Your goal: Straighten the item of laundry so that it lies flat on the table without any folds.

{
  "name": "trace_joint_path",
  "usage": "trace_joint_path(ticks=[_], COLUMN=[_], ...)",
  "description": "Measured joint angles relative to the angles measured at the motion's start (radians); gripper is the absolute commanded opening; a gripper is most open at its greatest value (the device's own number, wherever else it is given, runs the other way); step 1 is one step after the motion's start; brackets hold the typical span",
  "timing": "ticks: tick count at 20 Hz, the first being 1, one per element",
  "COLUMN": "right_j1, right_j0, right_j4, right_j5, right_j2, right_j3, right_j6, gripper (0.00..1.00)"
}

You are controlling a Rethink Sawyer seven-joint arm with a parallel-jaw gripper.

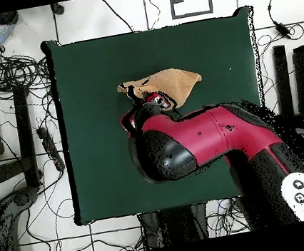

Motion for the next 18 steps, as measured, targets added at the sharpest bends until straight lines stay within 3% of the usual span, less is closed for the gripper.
trace_joint_path(ticks=[9,18], right_j1=[0.074,0.147], right_j0=[0.181,0.269], right_j4=[0.004,0.051], right_j5=[-0.199,-0.362], right_j2=[-0.256,-0.421], right_j3=[0.005,0.026], right_j6=[0.107,0.168], gripper=[0.00,0.00])
